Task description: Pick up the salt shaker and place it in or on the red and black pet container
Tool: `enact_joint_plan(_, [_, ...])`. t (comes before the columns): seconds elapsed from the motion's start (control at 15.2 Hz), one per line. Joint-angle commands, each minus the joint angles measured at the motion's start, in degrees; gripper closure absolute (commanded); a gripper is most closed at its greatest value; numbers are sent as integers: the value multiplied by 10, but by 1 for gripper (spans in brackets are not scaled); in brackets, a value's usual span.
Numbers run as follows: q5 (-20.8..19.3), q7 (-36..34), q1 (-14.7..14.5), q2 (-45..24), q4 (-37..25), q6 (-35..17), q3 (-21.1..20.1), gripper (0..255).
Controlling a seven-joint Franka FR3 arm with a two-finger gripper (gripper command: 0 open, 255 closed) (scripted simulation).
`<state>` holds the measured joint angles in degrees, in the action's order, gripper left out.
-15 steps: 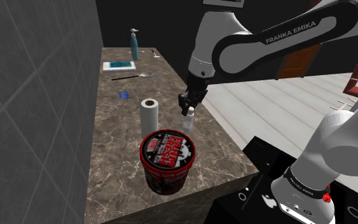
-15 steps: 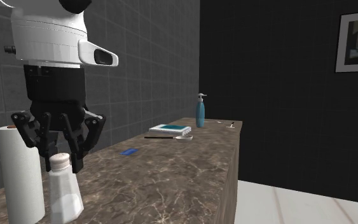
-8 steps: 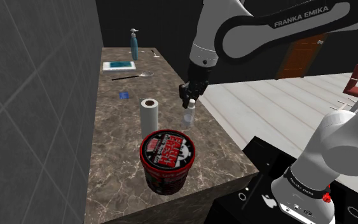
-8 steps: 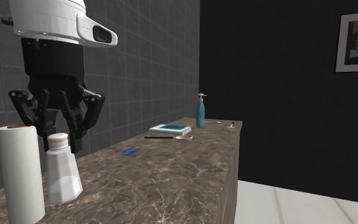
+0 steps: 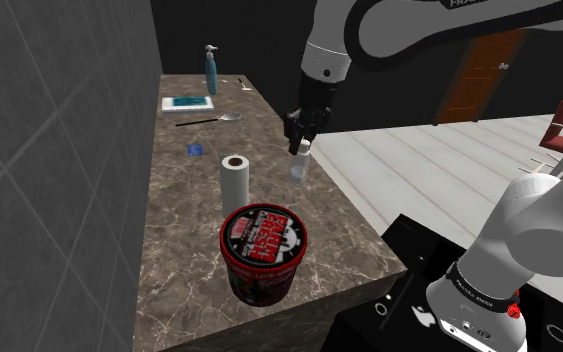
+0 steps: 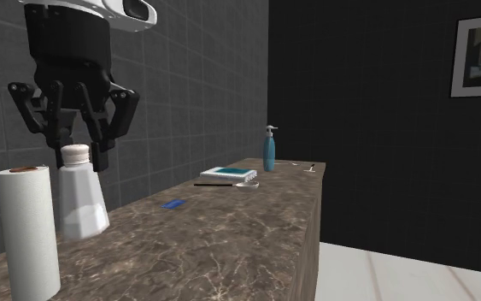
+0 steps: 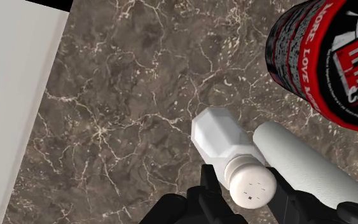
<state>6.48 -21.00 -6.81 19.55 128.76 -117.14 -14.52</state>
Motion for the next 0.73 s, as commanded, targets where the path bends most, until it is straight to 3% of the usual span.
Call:
enact_joint_plan(0.0, [0,0,0,3,-13,16,1,255])
enact_joint_plan(0.66, [-3,-3,2,7,-86,94,6,255])
